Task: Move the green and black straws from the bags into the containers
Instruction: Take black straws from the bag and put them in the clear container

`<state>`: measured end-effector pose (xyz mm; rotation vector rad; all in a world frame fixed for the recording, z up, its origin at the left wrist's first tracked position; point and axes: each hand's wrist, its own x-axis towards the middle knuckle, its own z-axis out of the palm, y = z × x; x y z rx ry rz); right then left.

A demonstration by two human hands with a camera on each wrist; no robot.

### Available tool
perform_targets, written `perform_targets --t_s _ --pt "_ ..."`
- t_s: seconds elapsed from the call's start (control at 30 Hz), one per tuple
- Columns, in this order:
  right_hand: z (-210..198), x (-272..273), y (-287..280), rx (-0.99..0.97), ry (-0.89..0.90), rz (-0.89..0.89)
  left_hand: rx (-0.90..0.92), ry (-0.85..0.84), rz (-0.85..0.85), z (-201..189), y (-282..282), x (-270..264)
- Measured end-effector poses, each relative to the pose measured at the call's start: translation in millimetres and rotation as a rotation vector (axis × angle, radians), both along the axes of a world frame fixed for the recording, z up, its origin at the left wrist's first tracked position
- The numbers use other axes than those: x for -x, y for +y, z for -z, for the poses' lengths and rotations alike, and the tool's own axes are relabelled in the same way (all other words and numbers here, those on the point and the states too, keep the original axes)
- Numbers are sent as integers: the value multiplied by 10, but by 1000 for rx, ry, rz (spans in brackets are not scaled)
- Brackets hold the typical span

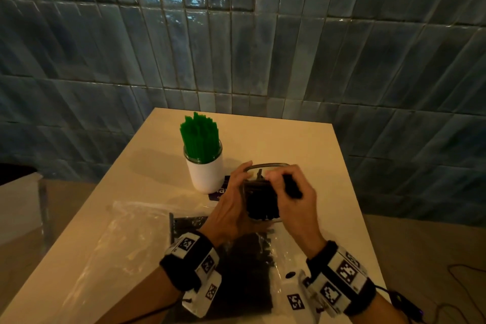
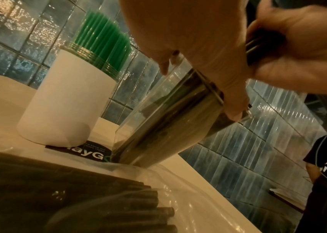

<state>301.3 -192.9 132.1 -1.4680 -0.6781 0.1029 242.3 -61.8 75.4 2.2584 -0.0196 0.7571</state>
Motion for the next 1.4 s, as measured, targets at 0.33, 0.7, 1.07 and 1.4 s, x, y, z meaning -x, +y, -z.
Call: perform_targets --t_s 0.33,0.7,1.07,1.4 --pt "23 -103 139 808 -320 -260 230 209 55 -72 -68 -26" --pt "-156 -306 164 1183 -732 -416 218 240 83 -66 -32 53" --pt "-219 -331 134 1210 -811 -272 121 217 14 -30 -37 -11" --pt "-159 -391 85 1263 -850 -252 71 101 -1 -12 13 -45"
